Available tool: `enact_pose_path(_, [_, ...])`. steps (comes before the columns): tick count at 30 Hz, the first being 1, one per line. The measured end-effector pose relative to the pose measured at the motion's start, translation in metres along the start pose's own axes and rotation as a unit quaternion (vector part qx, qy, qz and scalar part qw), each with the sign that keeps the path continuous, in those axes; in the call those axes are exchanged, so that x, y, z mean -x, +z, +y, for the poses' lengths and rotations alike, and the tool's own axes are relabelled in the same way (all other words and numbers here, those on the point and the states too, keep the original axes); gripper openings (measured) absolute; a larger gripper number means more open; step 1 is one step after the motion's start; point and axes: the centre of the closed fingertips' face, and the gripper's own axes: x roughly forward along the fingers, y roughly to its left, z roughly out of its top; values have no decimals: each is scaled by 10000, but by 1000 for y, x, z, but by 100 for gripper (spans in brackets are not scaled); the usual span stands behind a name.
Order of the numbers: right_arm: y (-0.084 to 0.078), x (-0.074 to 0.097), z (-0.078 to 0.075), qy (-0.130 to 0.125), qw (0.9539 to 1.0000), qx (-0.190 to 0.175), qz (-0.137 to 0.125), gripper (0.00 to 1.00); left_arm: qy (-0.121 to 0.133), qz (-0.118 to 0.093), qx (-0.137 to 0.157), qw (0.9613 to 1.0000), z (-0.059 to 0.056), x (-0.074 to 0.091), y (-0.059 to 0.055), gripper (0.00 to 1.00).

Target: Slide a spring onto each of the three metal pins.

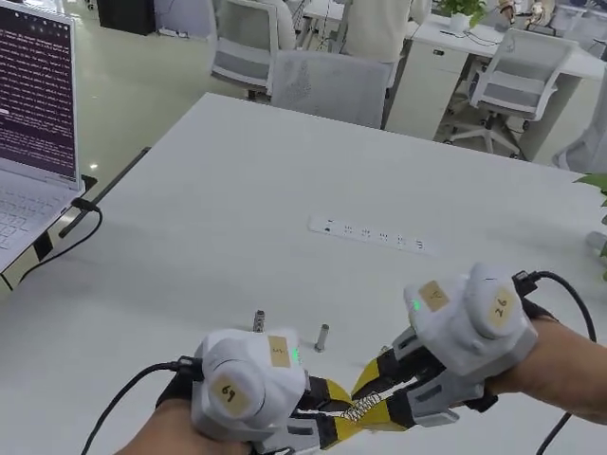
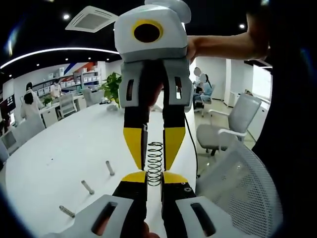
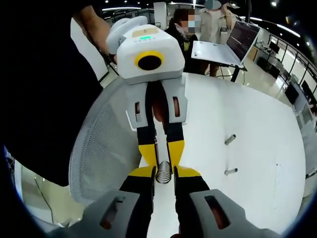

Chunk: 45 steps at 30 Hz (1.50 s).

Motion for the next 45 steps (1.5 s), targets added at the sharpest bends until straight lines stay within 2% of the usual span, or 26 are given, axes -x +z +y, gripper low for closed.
enact_pose_path(3, [-2, -1, 1, 51, 9997, 145, 163, 11, 1, -21, -3, 10000, 0, 0, 1, 2])
enact_pose_path(9, [-2, 1, 0, 46, 9990, 285, 327, 10, 17, -54, -1, 10000, 1, 0, 3, 2])
enact_pose_path(20, [-2, 1, 0, 154, 9977, 411, 519, 9, 3, -90, 26, 10000, 1, -2, 3, 2])
enact_pose_path(40, [0, -7, -6, 97, 9975, 437, 542, 8, 131, -45, 120, 9998, 8, 2, -5, 3])
enact_pose_path(45, [-2, -10, -8, 71, 9969, 460, 637, 8, 154, -50, 168, 9997, 9, 4, -6, 4])
